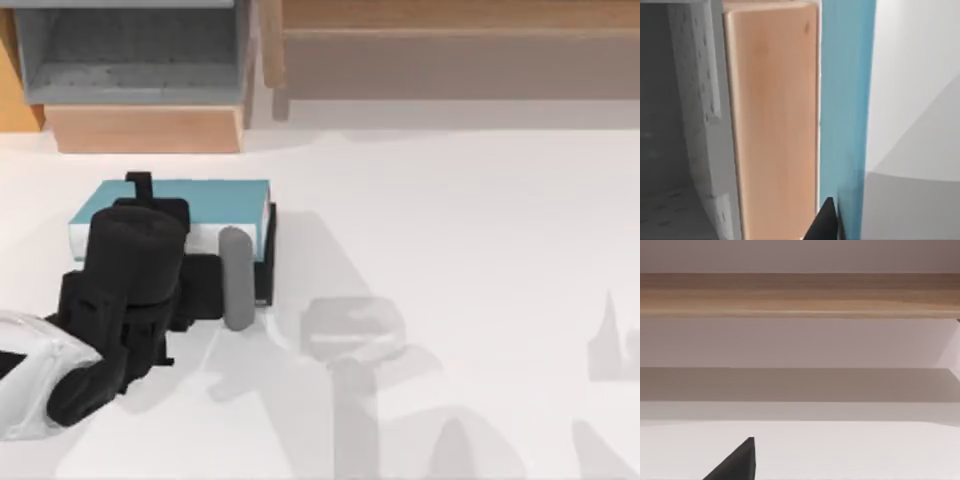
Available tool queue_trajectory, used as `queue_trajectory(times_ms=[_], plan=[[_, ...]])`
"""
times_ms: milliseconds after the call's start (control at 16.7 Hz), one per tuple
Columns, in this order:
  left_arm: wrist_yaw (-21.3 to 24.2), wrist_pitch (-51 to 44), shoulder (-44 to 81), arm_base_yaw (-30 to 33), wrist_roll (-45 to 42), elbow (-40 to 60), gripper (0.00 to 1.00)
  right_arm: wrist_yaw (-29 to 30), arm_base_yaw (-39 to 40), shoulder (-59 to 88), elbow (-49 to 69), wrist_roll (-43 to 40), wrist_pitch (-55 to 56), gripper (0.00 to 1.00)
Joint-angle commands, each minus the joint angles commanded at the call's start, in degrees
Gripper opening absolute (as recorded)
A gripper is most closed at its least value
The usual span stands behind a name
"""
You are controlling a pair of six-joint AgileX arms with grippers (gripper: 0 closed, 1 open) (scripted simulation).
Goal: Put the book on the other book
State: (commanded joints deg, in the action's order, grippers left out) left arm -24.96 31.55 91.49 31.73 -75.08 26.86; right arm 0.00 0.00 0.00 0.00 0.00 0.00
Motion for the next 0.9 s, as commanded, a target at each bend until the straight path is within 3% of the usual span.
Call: queue_trajectory(times_ms=[180,900], plan=[[0.0,0.1,0.1,0.0,0.0,0.0,0.0,0.0,0.0,0.0,0.0,0.0,0.0,1.0],[0.0,0.1,0.1,0.0,0.0,0.0,0.9,0.0,0.0,0.0,0.0,0.0,0.0,1.0]])
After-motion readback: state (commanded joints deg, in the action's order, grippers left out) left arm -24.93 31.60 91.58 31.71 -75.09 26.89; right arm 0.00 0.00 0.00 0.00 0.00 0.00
